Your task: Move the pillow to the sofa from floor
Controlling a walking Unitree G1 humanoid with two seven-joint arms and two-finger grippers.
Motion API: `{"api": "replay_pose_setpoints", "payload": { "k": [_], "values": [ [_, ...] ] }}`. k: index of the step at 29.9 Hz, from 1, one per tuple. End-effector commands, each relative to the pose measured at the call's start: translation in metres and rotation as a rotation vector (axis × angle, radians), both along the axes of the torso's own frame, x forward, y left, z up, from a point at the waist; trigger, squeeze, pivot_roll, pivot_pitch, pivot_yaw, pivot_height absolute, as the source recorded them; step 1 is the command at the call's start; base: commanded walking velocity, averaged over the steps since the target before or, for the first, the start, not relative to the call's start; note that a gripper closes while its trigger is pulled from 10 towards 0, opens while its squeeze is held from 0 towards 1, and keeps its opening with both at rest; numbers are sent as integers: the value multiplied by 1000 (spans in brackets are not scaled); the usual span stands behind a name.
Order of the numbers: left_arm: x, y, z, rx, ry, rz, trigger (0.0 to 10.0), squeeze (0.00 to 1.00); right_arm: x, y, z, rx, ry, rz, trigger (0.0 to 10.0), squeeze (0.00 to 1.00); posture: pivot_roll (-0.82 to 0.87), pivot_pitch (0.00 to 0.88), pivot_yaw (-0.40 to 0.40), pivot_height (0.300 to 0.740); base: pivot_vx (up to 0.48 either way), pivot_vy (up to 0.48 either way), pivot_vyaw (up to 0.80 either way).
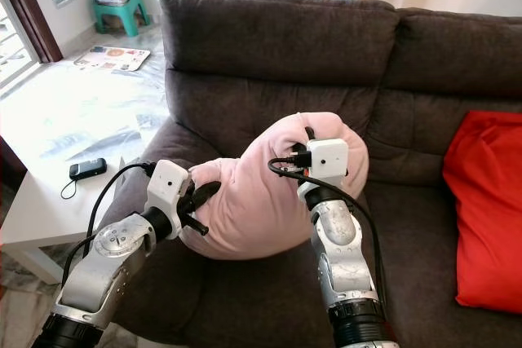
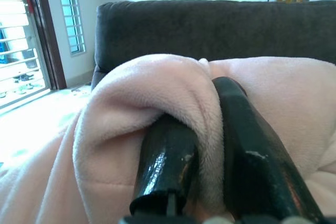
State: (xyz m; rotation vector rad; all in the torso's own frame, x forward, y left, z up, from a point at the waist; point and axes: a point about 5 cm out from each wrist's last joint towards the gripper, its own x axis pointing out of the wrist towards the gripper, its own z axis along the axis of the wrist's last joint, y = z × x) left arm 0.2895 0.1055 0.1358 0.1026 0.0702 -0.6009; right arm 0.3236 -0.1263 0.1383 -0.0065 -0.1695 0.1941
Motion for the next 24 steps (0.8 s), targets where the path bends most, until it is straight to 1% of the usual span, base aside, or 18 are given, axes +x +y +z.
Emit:
{"api": "replay_pose_setpoints", "payload": {
  "k": [1, 6, 7, 8, 9, 10, 11, 13, 14, 16, 17, 19, 21, 22, 24],
  "values": [
    [-5, -22, 19, -38, -69, -130, 10000, 0, 3, 29, 18, -7, -74, 128, 10000, 0, 9, 0, -50, 740, 0, 0, 0],
    [-6, -21, 17, -31, -58, -130, 10000, 0, 3, 36, 17, -1, -69, 166, 10000, 0, 10, 0, -52, 740, 0, 0, 0],
    [-7, -21, 18, -32, -51, -135, 10000, 0, 3, 37, 16, 2, -68, 172, 10000, 90, 8, 0, -52, 740, 0, 0, 0],
    [-7, -21, 18, -32, -51, -135, 10000, 0, 3, 37, 16, 2, -68, 172, 10000, 90, 8, 0, -52, 740, 0, 0, 0],
    [-7, -22, 17, -32, -49, -136, 10000, 0, 3, 37, 16, 0, -66, 172, 10000, 114, 7, 0, -51, 740, 0, 0, 0],
    [-7, -23, 17, -32, -46, -138, 10000, 0, 3, 37, 14, -1, -64, 177, 10000, 569, 6, 0, -52, 740, 0, 0, 0],
    [-7, -23, 17, -32, -45, -138, 10000, 0, 3, 36, 14, -1, -64, 178, 10000, 859, 6, 0, -53, 740, 0, 0, 0],
    [-7, -23, 17, -32, -45, -138, 10000, 0, 3, 36, 14, -1, -64, 178, 10000, 859, 6, 0, -53, 740, 0, 0, 0],
    [-7, -23, 17, -33, -45, -137, 10000, 0, 3, 36, 14, -1, -64, 178, 10000, 906, 6, 0, -53, 740, 0, 0, 0],
    [-7, -23, 17, -33, -45, -137, 10000, 0, 3, 36, 14, -1, -64, 178, 10000, 906, 6, 0, -53, 740, 0, 0, 0],
    [-7, -23, 16, -32, -43, -136, 10000, 0, 3, 36, 14, -6, -62, 175, 10000, 961, 8, 0, -55, 740, 0, 0, 0],
    [-7, -22, 16, -33, -41, -133, 10000, 0, 4, 36, 13, -7, -61, 174, 10000, 957, 9, 0, -54, 740, 0, 0, 0],
    [-7, -22, 16, -32, -39, -131, 10000, 0, 4, 35, 13, -14, -59, 172, 10000, 929, 10, 0, -55, 740, 0, 0, 0],
    [-8, -22, 15, -31, -37, -131, 10000, 0, 4, 36, 13, -14, -58, 174, 10000, 949, 10, 0, -54, 740, 0, 0, 0],
    [-8, -22, 15, -30, -36, -131, 10000, 0, 4, 35, 13, -16, -58, 172, 10000, 949, 8, 0, -54, 740, 0, 0, 0]
  ]
}}
